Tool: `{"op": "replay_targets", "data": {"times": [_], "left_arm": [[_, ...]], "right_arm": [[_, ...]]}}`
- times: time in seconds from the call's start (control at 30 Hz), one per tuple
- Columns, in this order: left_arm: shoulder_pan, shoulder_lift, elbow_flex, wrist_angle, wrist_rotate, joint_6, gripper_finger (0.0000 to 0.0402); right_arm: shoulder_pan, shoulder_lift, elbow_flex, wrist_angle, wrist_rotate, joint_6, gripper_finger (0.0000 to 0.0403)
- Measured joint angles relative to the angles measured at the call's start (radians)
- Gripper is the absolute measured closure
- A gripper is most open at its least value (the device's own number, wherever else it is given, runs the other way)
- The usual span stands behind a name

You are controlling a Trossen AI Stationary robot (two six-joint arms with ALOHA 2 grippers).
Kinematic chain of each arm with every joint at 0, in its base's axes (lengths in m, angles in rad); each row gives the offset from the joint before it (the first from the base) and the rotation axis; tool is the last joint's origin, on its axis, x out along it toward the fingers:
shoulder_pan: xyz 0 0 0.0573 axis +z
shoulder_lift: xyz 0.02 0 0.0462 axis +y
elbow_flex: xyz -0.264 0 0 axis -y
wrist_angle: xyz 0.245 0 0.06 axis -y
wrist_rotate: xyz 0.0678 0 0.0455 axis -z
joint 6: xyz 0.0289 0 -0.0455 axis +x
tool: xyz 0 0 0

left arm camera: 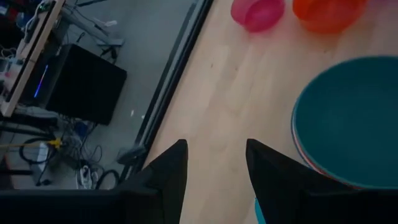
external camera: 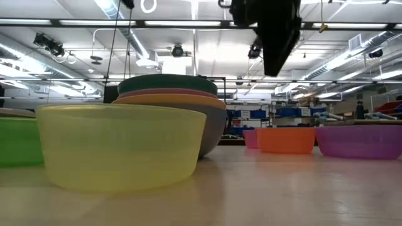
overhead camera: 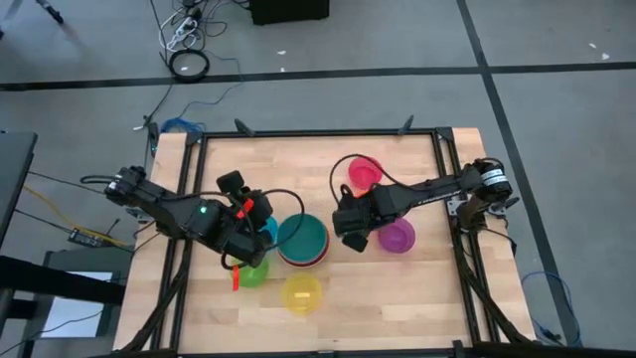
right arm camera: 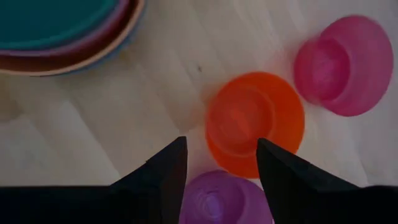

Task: Nest bowls inside each other
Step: Stack the orange bowl on top of the dark green bowl

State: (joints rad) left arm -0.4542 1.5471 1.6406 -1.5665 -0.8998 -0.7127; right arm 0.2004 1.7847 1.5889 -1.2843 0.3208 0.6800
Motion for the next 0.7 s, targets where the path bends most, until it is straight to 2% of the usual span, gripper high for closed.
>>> {"op": "replay_targets", "data": {"times": [0.27, 0.7], "left_arm": [[-0.027, 0.001, -0.093, 0.0, 0.032, -0.131, 0.0229], [-0.073, 0.0, -0.094, 0.003, 0.038, -0.164, 0.0229]], "right_arm": [[-0.072, 0.008, -0.143, 0.122, -0.016, -0.014, 0.0216], [-0.187, 0.01, -0.406, 0.513, -0.194, -0.063, 0.0218]]}}
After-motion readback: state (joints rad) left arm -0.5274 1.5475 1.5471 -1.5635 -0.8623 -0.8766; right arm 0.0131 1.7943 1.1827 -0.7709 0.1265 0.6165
